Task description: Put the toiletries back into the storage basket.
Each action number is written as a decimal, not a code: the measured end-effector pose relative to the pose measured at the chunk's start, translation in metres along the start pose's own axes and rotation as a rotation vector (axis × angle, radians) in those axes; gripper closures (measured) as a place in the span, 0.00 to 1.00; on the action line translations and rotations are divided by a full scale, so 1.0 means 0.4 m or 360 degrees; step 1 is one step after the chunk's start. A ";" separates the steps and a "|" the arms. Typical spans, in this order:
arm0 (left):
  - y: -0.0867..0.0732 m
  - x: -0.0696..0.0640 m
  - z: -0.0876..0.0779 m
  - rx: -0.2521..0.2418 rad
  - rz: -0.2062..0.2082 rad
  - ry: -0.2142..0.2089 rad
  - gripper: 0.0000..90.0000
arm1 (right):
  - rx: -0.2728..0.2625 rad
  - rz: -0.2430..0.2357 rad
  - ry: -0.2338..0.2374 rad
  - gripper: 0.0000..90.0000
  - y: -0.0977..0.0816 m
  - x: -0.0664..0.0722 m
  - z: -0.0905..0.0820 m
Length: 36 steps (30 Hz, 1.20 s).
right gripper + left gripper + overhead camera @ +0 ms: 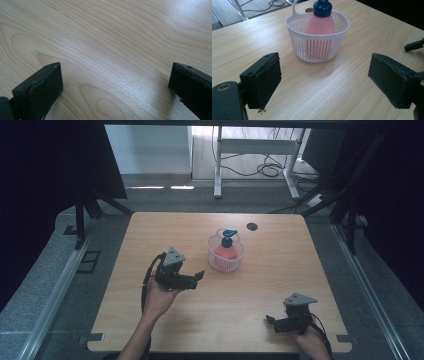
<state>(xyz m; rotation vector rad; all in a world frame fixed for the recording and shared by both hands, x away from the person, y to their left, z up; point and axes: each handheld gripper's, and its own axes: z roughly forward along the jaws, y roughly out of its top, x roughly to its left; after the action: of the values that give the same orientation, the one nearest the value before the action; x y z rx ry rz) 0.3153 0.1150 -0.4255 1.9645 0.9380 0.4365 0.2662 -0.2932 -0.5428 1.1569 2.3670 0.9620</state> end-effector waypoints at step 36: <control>-0.170 0.023 -0.102 -0.0046 -0.0098 0.0055 0.12 | -0.0003 0.0007 -0.0002 0.00 0.000 0.002 0.000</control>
<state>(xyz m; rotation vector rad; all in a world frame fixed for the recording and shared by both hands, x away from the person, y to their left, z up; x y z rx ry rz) 0.2661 0.1671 -0.4610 1.9020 1.0061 0.4473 0.2658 -0.2927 -0.5429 1.1621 2.3629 0.9644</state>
